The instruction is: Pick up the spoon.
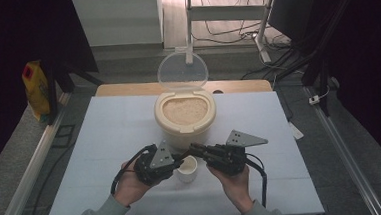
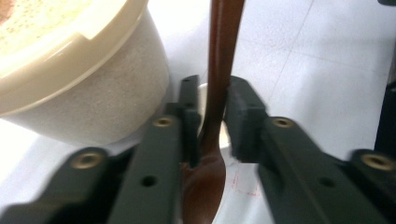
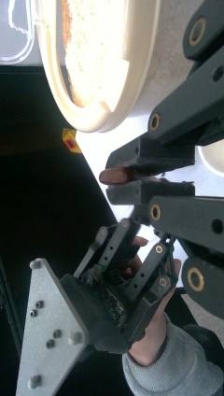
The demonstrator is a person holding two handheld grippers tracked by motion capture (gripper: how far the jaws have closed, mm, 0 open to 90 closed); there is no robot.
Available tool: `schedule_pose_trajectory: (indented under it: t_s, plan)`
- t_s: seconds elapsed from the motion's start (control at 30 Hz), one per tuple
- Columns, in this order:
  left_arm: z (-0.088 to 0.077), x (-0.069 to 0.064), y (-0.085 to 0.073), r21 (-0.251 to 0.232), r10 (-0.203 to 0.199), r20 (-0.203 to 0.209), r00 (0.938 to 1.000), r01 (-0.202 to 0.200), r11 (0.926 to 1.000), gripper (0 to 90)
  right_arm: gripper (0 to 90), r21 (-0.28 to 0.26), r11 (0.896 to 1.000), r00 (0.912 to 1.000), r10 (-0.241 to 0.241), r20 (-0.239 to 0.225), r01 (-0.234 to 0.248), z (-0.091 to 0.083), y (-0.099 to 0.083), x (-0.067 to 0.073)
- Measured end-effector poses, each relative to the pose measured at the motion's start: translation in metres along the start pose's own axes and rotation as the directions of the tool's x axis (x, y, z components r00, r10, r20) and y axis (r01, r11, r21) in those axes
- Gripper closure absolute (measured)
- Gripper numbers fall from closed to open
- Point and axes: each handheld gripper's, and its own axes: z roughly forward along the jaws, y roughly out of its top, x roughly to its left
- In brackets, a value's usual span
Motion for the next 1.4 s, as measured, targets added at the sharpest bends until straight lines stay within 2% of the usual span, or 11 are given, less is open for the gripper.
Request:
schedule_pose_trajectory:
  t_s: [0.07, 0.17, 0.37, 0.5, 0.6, 0.8, 1.0, 1.1, 1.27, 1.4]
  plan:
    - [-0.002, 0.004, -0.005, -0.019, -0.043, 0.017, 0.9989, 0.043, 0.9989, 58.8, 83.5, -0.005, 1.0, 1.0, 0.004, 0.001, -0.004, -0.001, 0.0, -0.001]
    - [-0.006, 0.011, -0.016, -0.041, -0.11, 0.012, 0.9938, 0.111, 0.993, 46.6, 83.5, -0.014, 1.0, 1.0, 0.003, 0.004, -0.003, -0.003, 0.0, -0.004]
    - [-0.017, 0.024, -0.038, -0.078, -0.189, -0.043, 0.9811, 0.185, 0.9796, 34.3, 83.4, -0.034, 0.999, 0.9997, 0.026, 0.006, -0.025, -0.007, 0.0, -0.009]
    - [-0.024, 0.029, -0.056, -0.095, -0.222, -0.077, 0.9721, 0.214, 0.9721, 32.1, 83.4, -0.045, 0.999, 0.9995, 0.031, 0.008, -0.03, -0.009, 0.0, -0.011]
    - [-0.029, 0.032, -0.07, -0.112, -0.253, -0.108, 0.9616, 0.241, 0.9641, 30.3, 83.4, -0.056, 0.998, 0.9996, 0.028, 0.007, -0.028, -0.012, 0.002, -0.012]
    - [-0.039, 0.037, -0.092, -0.117, -0.312, -0.114, 0.9431, 0.3, 0.9469, 28.7, 83.5, -0.078, 0.997, 0.9996, 0.028, 0.008, -0.028, -0.018, 0.005, -0.013]
    - [-0.045, 0.037, -0.115, -0.099, -0.347, -0.122, 0.9298, 0.337, 0.9363, 28.3, 83.5, -0.089, 0.995, 0.9991, 0.042, -0.01, -0.043, -0.023, 0.007, -0.011]
    - [-0.047, 0.038, -0.125, -0.093, -0.371, -0.127, 0.9198, 0.362, 0.9277, 28.2, 83.5, -0.103, 0.994, 0.9994, 0.032, -0.016, -0.034, -0.026, 0.009, -0.008]
    - [-0.049, 0.043, -0.136, -0.088, -0.4, -0.141, 0.9058, 0.391, 0.9163, 28.2, 83.5, -0.136, 0.99, 0.9995, 0.024, -0.019, -0.026, -0.033, 0.016, -0.006]
    - [-0.051, 0.046, -0.141, -0.088, -0.411, -0.151, 0.8993, 0.402, 0.9116, 28.1, 83.5, -0.158, 0.987, 0.9997, 0.022, -0.015, -0.024, -0.039, 0.021, -0.007]
